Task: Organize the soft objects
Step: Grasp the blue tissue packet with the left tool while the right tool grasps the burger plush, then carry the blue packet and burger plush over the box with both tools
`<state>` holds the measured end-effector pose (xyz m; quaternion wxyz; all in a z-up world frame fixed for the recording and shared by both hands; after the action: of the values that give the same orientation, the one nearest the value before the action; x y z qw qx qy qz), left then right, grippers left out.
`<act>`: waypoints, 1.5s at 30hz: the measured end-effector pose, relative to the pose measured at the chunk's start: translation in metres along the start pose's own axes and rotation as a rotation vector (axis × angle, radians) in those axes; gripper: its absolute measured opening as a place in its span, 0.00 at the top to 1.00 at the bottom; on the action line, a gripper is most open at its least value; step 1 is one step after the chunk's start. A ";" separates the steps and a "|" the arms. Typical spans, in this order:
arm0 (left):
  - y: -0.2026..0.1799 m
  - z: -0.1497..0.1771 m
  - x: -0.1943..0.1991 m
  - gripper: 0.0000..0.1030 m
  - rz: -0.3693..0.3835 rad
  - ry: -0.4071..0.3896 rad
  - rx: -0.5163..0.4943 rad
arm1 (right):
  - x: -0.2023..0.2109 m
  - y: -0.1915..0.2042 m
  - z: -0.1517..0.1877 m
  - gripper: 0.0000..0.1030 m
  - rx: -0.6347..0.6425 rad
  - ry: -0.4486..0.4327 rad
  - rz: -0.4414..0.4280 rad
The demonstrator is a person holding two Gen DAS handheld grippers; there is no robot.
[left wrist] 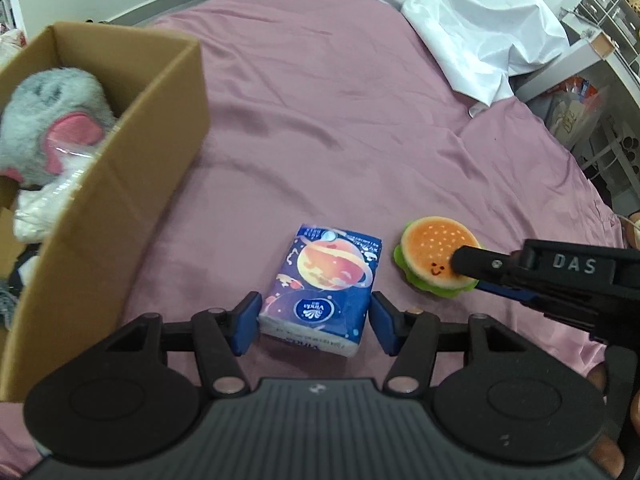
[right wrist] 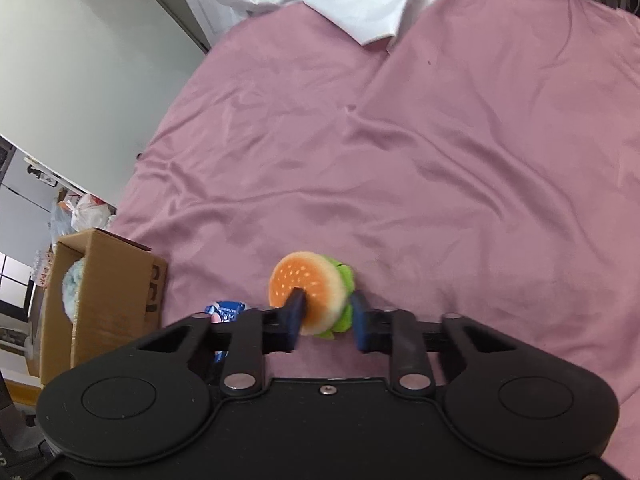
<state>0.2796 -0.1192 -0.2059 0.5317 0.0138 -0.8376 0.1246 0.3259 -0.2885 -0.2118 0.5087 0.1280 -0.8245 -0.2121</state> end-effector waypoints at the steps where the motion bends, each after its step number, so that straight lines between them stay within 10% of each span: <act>1: 0.001 -0.001 0.004 0.45 -0.002 -0.007 0.003 | 0.003 0.002 -0.001 0.82 0.003 -0.009 -0.010; 45: 0.106 -0.024 0.166 0.52 -0.050 -0.270 0.140 | 0.095 0.111 0.015 0.87 0.189 -0.221 -0.185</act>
<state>0.2130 0.0065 -0.0685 0.4149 0.0882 -0.8901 0.1666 0.2700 -0.2283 -0.0904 0.3789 0.2266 -0.8764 -0.1925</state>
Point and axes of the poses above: each gripper's, at about its wrist camera, not at the fingertips, and x roughly against the way its jaws point, y to its left, z to its underside, the point moved 3 cm from there along -x, roughly the way its jaws point, and after that the axes turned 3 degrees about -z, right-handed, at the moved point
